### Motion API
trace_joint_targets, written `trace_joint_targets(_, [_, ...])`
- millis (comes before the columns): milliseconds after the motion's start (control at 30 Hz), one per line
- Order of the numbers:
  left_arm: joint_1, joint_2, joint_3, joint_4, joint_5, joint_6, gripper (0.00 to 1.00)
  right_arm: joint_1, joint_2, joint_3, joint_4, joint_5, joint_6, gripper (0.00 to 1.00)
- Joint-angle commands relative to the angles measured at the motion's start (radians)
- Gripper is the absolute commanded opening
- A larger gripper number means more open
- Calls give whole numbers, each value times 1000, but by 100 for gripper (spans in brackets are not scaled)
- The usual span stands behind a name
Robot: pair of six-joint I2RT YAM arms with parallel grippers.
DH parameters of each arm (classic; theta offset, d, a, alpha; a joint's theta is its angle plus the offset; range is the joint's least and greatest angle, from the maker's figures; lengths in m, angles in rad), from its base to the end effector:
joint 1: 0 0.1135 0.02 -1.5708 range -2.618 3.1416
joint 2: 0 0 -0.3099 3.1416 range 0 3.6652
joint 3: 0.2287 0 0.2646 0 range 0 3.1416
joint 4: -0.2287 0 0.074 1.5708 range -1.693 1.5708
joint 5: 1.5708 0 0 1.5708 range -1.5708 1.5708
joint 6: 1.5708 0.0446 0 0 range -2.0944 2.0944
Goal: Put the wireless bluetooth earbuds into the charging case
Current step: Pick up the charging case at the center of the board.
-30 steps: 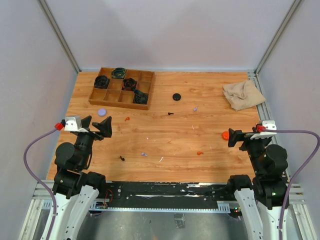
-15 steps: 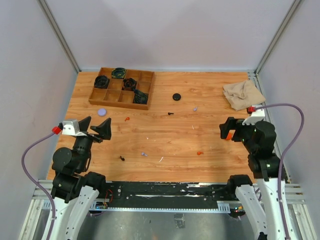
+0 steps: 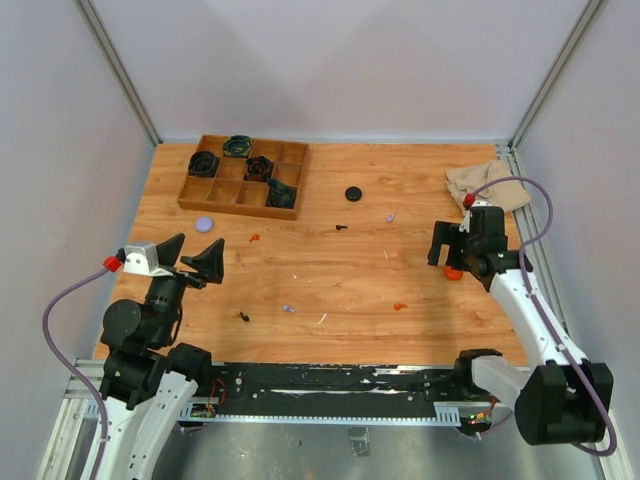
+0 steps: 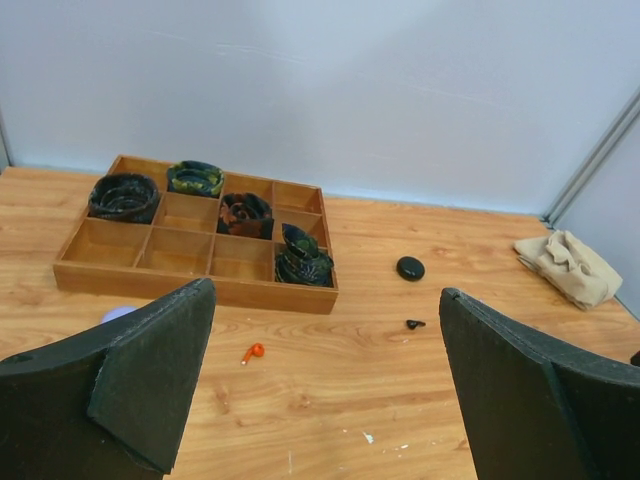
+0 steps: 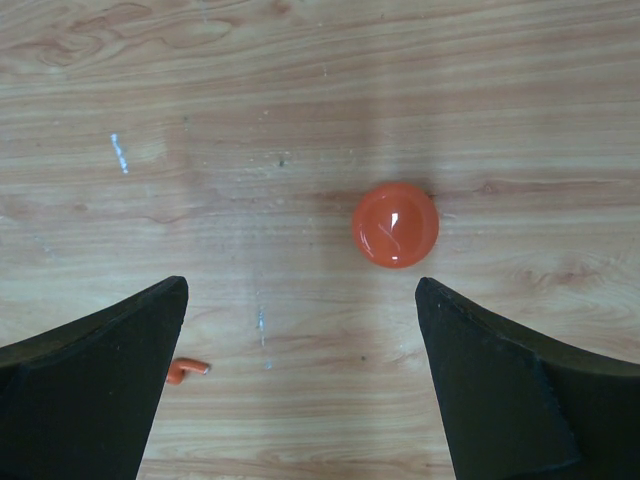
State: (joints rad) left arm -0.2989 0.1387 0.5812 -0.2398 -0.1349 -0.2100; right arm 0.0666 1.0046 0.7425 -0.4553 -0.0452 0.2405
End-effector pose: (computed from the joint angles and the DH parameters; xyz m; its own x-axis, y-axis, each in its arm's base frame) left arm 0.0362 -0.0049 0.3447 0.1536 -0.2635 -0.9524 0.2024 0.9518 -0.2307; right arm 0.2070 0.0158 0.2883 -0.6610 0.1944 -0.7248 0.0587 0.9763 0.2083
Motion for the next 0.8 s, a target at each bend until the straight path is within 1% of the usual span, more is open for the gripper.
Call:
trace_joint_targets(0, [-12, -22, -5, 23, 14, 8, 99, -28, 97, 21, 90, 45, 1, 99])
trace_joint_targets(100, [-13, -26, -6, 25, 21, 9, 99, -64, 183, 21, 132, 38, -2, 99])
trace_joint_targets(233, [-17, -27, -7, 27, 24, 11, 99, -113, 290, 46, 133, 6, 11, 98])
trace_joint_targets(400, [-20, -28, -8, 28, 30, 11, 99, -125, 384, 53, 120, 0, 18, 99])
trace_joint_targets(600, [-24, -28, -9, 30, 32, 12, 99, -124, 431, 23, 123, -27, 23, 99])
trace_joint_targets(767, [-27, -25, -8, 33, 38, 12, 99, -113, 431, -5, 130, -100, 42, 99])
